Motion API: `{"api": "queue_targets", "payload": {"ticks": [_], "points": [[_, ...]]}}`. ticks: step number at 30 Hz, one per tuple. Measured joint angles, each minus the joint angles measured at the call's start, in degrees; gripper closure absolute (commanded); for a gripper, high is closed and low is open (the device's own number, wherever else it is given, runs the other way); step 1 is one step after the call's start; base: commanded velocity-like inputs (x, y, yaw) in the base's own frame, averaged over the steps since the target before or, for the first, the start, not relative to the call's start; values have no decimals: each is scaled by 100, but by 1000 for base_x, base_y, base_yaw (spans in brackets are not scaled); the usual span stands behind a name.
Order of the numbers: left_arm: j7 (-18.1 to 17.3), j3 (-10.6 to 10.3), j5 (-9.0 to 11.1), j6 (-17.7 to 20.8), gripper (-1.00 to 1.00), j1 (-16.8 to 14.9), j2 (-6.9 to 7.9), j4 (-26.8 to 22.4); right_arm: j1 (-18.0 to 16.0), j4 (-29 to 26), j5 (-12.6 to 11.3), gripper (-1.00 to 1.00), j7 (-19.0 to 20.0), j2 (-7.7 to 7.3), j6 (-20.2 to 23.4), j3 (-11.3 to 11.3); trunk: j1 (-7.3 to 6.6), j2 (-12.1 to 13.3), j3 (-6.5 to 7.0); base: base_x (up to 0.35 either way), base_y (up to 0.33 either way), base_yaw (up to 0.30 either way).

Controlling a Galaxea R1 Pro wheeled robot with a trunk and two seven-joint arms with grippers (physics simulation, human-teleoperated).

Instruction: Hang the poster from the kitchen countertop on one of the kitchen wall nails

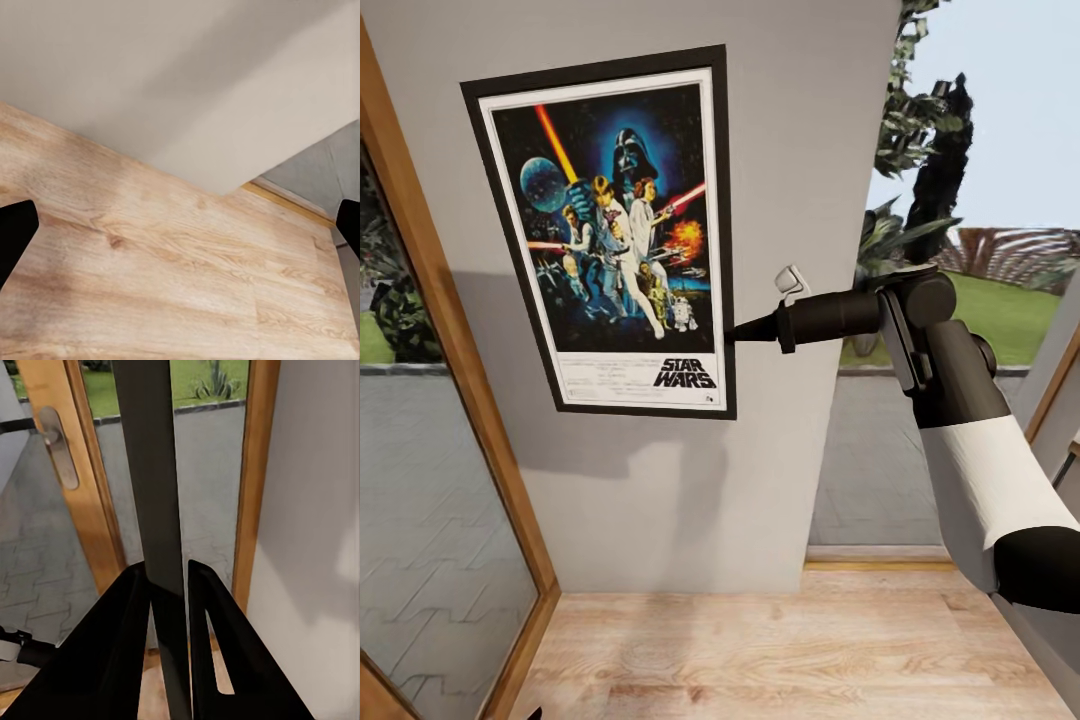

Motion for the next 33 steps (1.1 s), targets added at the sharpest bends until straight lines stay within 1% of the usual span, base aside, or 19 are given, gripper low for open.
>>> {"api": "queue_targets", "payload": {"ticks": [5, 12, 16, 18, 20, 21, 22, 24, 26, 30, 33], "points": [[-1, 2, 2, -2, -100, 0, 2, 0, 0, 0, 0, 100, -4, 1, 0, 0, 0, 0, 0, 128, 0, 0], [0, 1, 1, 0, -100, 0, 2, 0, 0, 0, -1, 100, -4, 2, 0, -16, 1, 0, 0, 25, 0, 0], [0, 1, 0, 0, -100, 0, 2, 0, 0, 0, -23, 100, -3, -35, 0, -45, 1, 0, 0, 4, 0, 0], [0, 0, 0, -1, -100, 0, 2, 0, 0, -1, -87, 100, 2, -47, 0, -101, 1, 0, 0, 1, 0, 0], [0, -1, 0, -1, -100, 0, 2, 0, 0, -1, -204, 100, 11, -52, -1, -243, 1, 0, 0, 0, 0, 0], [0, 1, 0, -1, -100, 0, 2, 0, -1, -2, -298, 100, 18, -68, -2, -330, 1, 0, 0, 0, 0, 0], [0, 0, 0, 0, -100, 0, 2, 0, -1, -2, -343, 100, 22, -87, -3, -363, 1, 0, 0, 0, 0, 0], [0, 0, 0, 1, -100, 0, 2, 0, -1, -2, -467, 100, 31, -180, -5, -434, 1, 0, 0, 0, 0, 0], [0, 0, 0, -1, -100, 0, 2, 0, -1, 2, -511, 100, 33, -219, -5, -460, 1, 0, 0, 0, 0, 0], [0, 1, 2, 1, -100, 0, 6, 0, -1, 1, -547, 100, 33, -246, 0, -474, 1, 0, 0, 0, 0, 0], [-2, 4, 2, 0, -100, 0, 47, 0, -1, 2, -545, 100, 33, -258, 3, -470, 1, 0, 0, 0, 0, 0]]}}
